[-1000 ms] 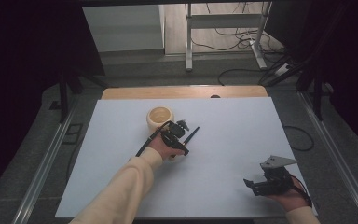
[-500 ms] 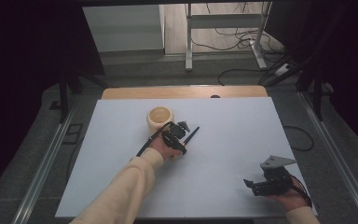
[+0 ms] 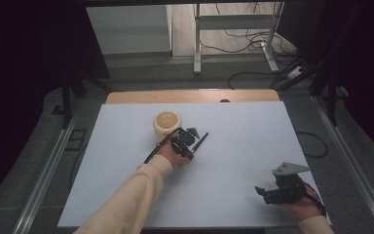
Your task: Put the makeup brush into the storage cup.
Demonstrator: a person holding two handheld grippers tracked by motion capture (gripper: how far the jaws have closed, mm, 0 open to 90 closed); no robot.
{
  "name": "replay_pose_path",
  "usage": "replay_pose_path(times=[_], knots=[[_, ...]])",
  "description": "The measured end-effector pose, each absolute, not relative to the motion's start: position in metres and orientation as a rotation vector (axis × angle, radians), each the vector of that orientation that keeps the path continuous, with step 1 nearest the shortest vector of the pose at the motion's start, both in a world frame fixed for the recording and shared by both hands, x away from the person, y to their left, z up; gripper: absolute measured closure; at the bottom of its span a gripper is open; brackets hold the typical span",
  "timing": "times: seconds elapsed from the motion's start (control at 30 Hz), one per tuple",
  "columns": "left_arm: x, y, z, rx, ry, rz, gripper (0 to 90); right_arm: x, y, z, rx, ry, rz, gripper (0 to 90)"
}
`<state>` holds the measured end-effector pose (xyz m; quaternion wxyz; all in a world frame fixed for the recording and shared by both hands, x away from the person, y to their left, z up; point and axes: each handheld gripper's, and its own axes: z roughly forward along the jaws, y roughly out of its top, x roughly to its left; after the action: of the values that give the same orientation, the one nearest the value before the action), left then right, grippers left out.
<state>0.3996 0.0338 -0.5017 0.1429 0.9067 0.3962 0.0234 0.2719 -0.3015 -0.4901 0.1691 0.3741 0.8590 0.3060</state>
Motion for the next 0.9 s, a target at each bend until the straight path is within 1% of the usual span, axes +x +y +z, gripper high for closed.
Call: replay_pose_path(times=[0.07, 0.17, 0.4, 0.57, 0.73, 0.9], knots=[[0.400, 0.034, -0.502, 2.614, 1.147, 0.058, 78.0, 0.272, -0.302, -0.490, 1.066, 2.438, 0.871, 12.6], [0.401, 0.034, -0.501, 2.614, 1.151, 0.048, 78.7, 0.271, -0.302, -0.489, 1.063, 2.421, 0.886, 13.0], [0.401, 0.032, -0.500, 2.641, 1.132, 0.069, 79.1, 0.270, -0.303, -0.486, 1.054, 2.400, 0.895, 13.5], [0.401, 0.034, -0.498, 2.675, 1.102, 0.039, 79.3, 0.270, -0.303, -0.485, 1.049, 2.388, 0.911, 13.6], [0.401, 0.038, -0.492, 2.662, 1.083, 0.036, 79.3, 0.270, -0.303, -0.485, 1.044, 2.386, 0.915, 13.6], [0.400, 0.044, -0.478, 2.620, 1.065, 0.046, 79.3, 0.270, -0.303, -0.484, 1.049, 2.383, 0.912, 13.6]])
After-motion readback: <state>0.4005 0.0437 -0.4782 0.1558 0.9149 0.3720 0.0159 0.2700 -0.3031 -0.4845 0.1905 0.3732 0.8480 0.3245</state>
